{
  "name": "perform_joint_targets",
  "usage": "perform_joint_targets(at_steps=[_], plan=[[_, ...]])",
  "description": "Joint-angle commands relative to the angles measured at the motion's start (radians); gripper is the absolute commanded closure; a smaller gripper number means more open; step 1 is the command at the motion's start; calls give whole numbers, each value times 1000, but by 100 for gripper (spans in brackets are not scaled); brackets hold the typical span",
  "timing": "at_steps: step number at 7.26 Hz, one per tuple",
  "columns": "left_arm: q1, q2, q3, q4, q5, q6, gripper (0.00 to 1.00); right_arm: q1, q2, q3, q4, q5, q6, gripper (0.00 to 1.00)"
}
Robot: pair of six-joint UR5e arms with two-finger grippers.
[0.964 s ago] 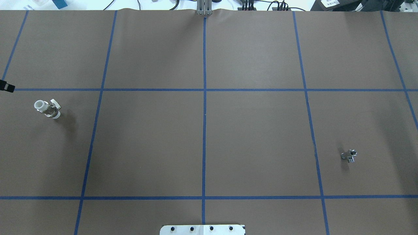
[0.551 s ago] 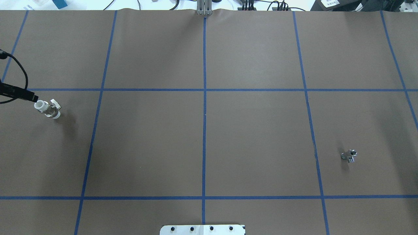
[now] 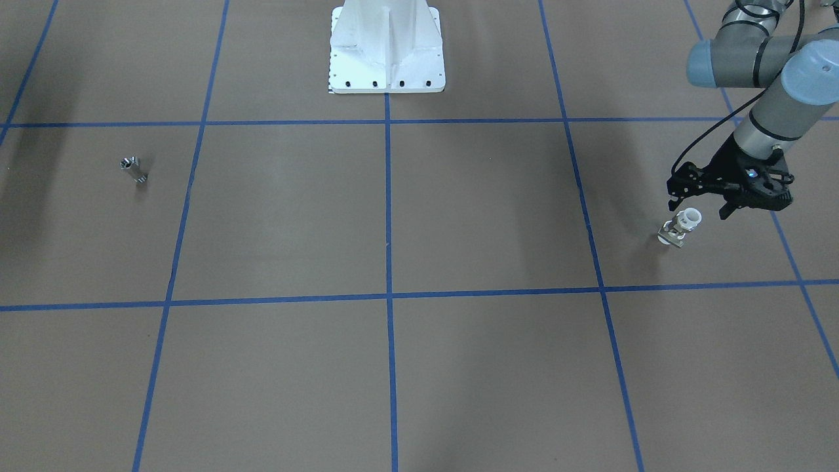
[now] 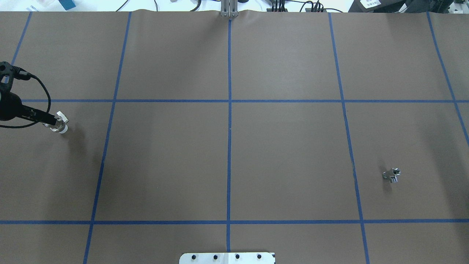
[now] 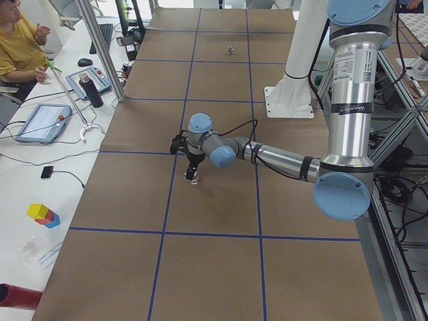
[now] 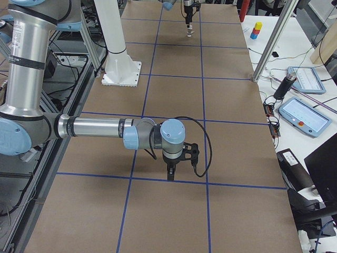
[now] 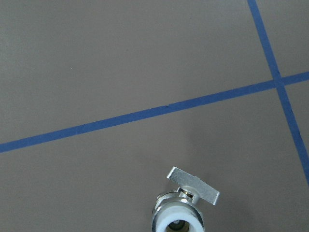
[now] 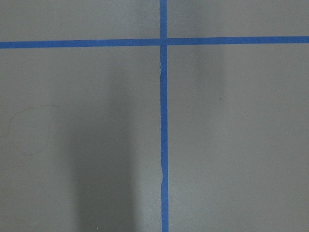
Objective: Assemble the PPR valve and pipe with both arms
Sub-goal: 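Lower the left gripper onto the white PPR valve and grasp it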
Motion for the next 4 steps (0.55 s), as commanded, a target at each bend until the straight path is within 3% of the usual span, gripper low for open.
perform_joint_targets(at_steps=[1, 4], plan=[[16, -22, 44, -3, 4, 1, 0, 1, 0, 0, 0, 0, 0, 0], [37, -54, 74, -6, 26, -2, 0, 0, 2, 0, 0, 0, 0, 0]])
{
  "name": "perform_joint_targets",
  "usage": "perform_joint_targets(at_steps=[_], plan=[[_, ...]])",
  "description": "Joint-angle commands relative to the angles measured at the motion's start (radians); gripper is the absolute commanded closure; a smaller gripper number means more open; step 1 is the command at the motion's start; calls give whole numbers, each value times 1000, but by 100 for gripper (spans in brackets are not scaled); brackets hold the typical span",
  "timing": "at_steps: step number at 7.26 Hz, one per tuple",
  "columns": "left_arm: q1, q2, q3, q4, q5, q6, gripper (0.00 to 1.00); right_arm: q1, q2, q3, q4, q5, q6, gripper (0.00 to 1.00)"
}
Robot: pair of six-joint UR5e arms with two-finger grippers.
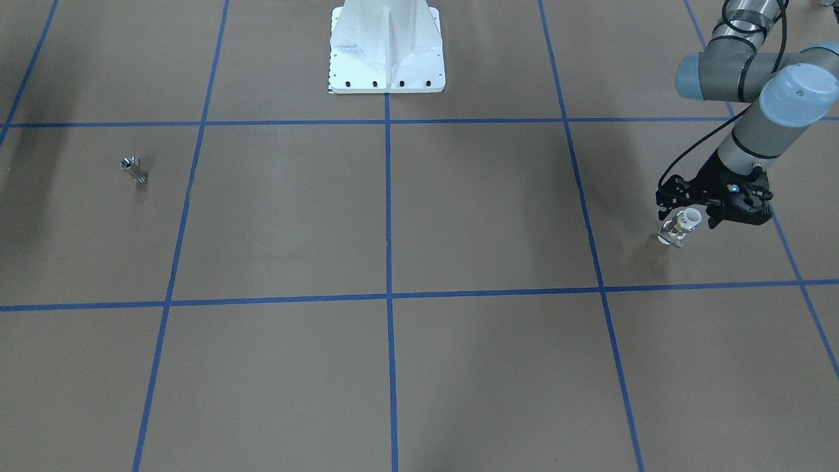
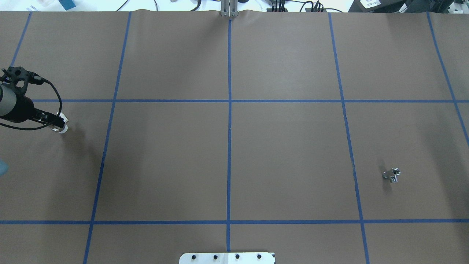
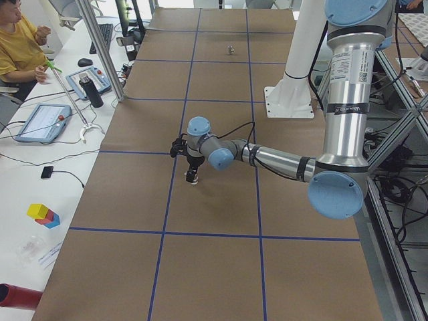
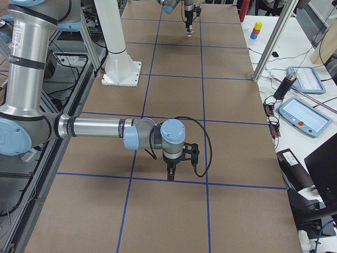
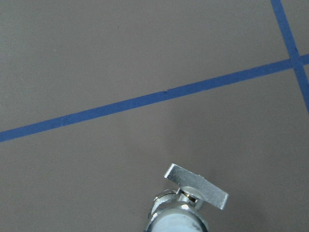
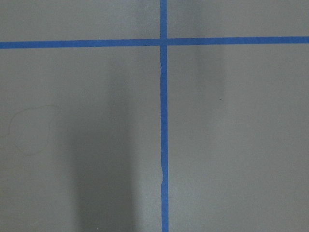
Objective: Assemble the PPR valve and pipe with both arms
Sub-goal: 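Lower the left gripper onto the white PPR valve and grasp it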
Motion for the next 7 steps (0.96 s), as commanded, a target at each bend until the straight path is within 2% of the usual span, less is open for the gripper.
perform_joint_targets(at_steps=[1, 2, 3, 4, 5, 6, 7], plan=[[6, -8, 4, -1, 3, 1, 5, 0, 0, 0, 0, 0, 0, 0], [4, -8, 4, -1, 3, 6, 19, 0, 2, 0, 0, 0, 0, 0], [4, -5, 4, 0, 4, 12, 46, 0, 2, 0, 2, 0, 0, 0], [4, 2, 4, 0, 4, 12, 54, 0, 3, 1, 0, 0, 0, 0], [3, 5, -5, 0, 4, 13, 57, 0, 5, 0, 0, 0, 0, 0], [2, 8, -7, 2, 3, 12, 83, 0, 5, 0, 0, 0, 2, 0], [1, 8, -25, 6, -6, 12, 100, 0, 6, 1, 0, 0, 2, 0]])
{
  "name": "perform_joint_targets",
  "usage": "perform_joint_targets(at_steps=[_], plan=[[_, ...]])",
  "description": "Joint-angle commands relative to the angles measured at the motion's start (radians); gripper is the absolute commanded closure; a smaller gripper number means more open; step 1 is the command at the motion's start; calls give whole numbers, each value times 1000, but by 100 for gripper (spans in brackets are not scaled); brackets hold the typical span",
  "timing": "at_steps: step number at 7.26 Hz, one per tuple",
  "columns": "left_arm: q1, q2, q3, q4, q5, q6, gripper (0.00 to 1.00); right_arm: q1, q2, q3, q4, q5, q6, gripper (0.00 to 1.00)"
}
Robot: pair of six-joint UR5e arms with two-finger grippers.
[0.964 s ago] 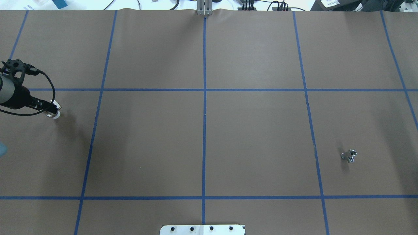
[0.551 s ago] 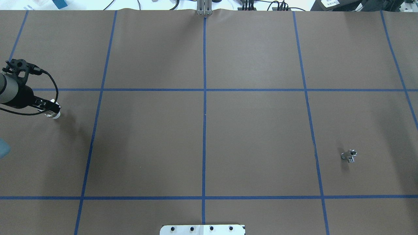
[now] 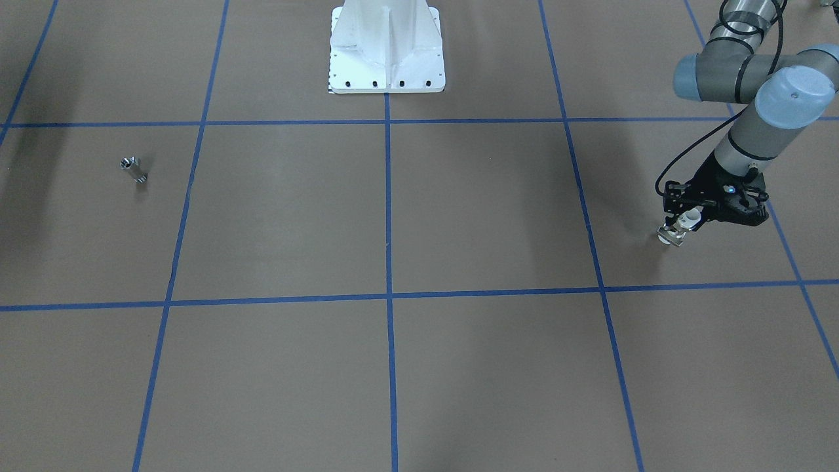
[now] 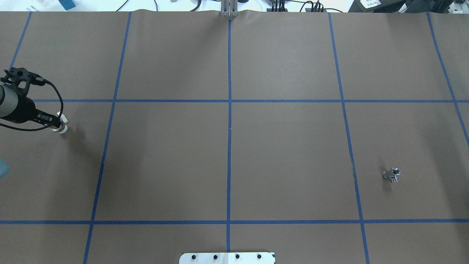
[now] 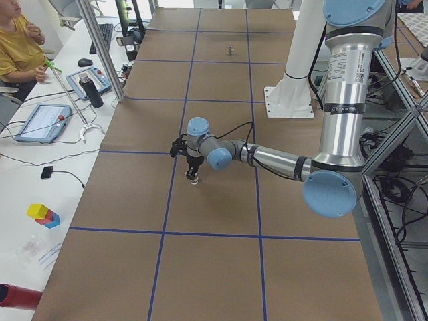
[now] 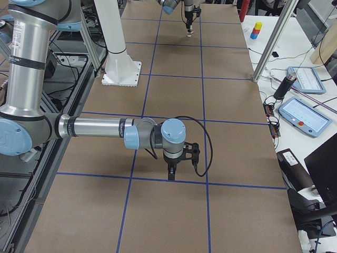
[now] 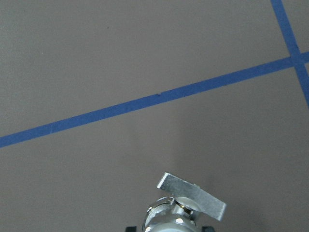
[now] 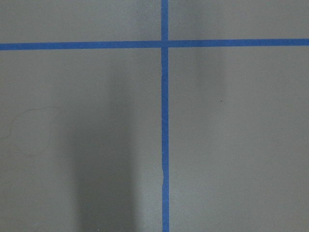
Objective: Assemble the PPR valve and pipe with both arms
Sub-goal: 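Lower the left gripper onto the white PPR valve and grasp it, then carry the valve with the left gripper to the table centre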
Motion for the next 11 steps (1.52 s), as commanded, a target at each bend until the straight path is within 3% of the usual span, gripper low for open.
perform_joint_targets(at_steps=[1, 3, 5, 7, 8, 9, 11], plan=[[0, -3, -42, 13, -11, -2, 100, 0, 1, 1, 0, 0, 1, 0], [2, -59, -51, 60, -11, -19, 100, 0, 1, 1, 0, 0, 1, 0], [23, -191, -82, 215, -6, -136, 100, 0, 0, 1, 0, 0, -1, 0], [122, -304, -79, 255, 3, -321, 100, 0, 0, 0, 0, 0, 1, 0], [193, -387, -79, 333, 23, -424, 100, 0, 0, 0, 0, 0, 1, 0], [259, -473, -65, 390, 100, -525, 100, 0, 0, 1, 0, 0, 1, 0], [330, -636, 13, 447, 115, -711, 100, 0, 0, 1, 0, 0, 1, 0]])
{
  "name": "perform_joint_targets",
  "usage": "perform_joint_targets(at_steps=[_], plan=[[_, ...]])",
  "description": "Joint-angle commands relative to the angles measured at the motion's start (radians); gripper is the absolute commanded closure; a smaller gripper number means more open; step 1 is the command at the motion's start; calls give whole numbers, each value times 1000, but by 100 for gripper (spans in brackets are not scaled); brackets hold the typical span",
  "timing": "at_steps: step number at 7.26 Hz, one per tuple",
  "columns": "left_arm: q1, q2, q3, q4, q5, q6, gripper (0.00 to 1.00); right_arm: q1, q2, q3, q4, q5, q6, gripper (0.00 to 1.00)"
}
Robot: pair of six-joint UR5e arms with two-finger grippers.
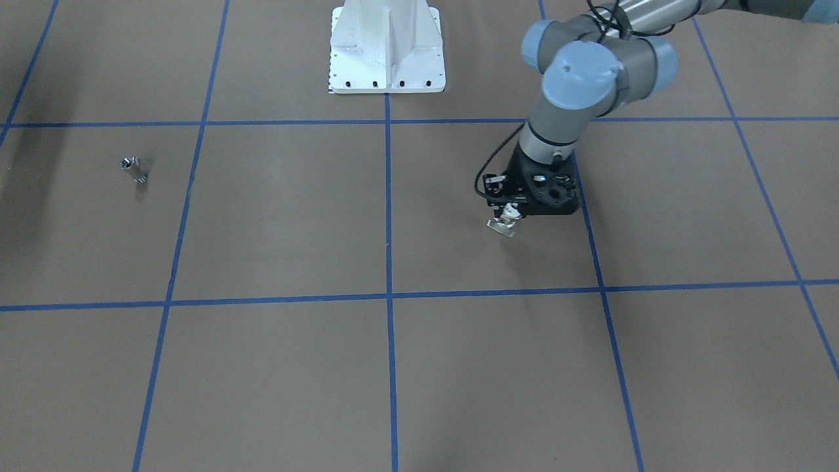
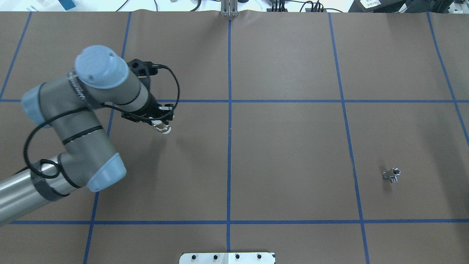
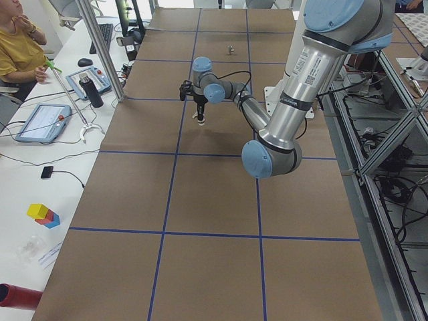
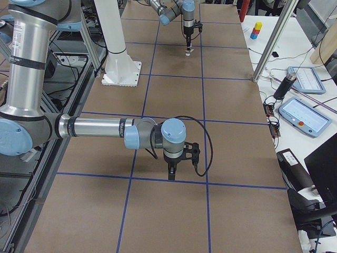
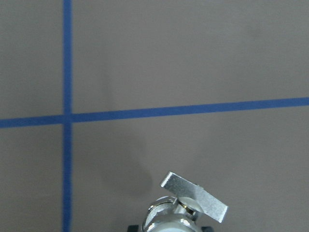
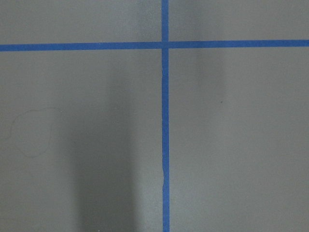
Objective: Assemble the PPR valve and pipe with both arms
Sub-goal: 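Carry the valve with the left gripper to the table centre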
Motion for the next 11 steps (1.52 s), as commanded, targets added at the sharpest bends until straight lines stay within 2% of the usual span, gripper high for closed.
perform_joint_targets(at_steps=[1, 3, 4, 6, 8, 9, 11], plan=[[64, -194, 135, 32, 65, -173, 100, 0, 0, 0, 0, 0, -2, 0], [90, -370, 336, 31, 98, -258, 100, 0, 0, 0, 0, 0, -2, 0], [101, -395, 369, 29, 103, -272, 100, 0, 0, 0, 0, 0, 0, 0], [111, -389, 377, 25, 116, -269, 77, 0, 0, 0, 0, 0, -2, 0], [133, -389, 386, 19, 136, -266, 65, 2, 0, -1, 0, 0, -2, 0], [136, -389, 386, 19, 136, -263, 52, 0, -2, 0, 0, 0, -2, 0], [136, -391, 386, 17, 138, -234, 10, 0, -2, -1, -2, 0, -2, 0]])
